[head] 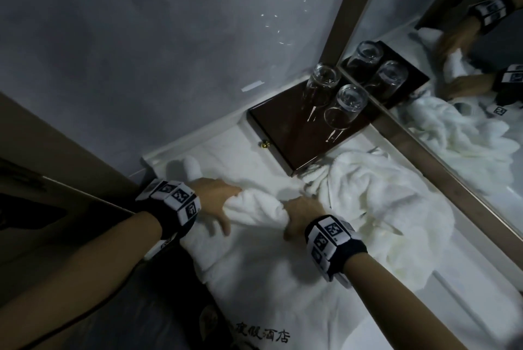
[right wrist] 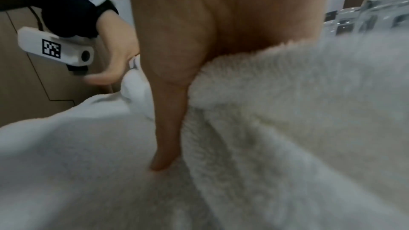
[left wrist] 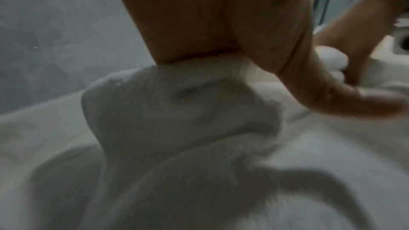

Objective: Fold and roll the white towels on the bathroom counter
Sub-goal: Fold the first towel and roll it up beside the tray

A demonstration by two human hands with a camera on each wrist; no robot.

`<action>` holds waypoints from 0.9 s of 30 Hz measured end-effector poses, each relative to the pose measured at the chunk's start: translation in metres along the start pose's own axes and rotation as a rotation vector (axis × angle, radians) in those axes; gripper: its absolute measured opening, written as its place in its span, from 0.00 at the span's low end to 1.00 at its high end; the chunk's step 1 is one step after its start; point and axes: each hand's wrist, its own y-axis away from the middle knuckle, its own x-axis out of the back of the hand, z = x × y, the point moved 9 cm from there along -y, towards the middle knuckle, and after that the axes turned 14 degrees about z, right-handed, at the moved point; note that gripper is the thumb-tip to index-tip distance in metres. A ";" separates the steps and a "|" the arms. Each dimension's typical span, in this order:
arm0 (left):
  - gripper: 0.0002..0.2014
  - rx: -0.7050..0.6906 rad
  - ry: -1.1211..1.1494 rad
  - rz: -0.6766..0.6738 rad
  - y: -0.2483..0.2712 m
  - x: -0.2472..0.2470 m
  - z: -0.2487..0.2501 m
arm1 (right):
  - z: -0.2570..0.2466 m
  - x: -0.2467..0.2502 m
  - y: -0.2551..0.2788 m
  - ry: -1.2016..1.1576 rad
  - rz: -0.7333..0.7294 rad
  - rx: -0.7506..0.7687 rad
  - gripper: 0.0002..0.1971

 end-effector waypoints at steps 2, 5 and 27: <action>0.28 -0.054 -0.189 -0.062 0.010 -0.011 0.003 | -0.001 0.000 0.002 -0.029 0.007 0.014 0.26; 0.09 0.033 -0.193 0.071 0.014 0.008 0.001 | -0.001 0.016 0.005 -0.074 0.004 -0.012 0.20; 0.22 0.014 0.146 0.206 0.104 -0.067 0.022 | -0.027 0.015 0.091 -0.188 0.288 0.182 0.18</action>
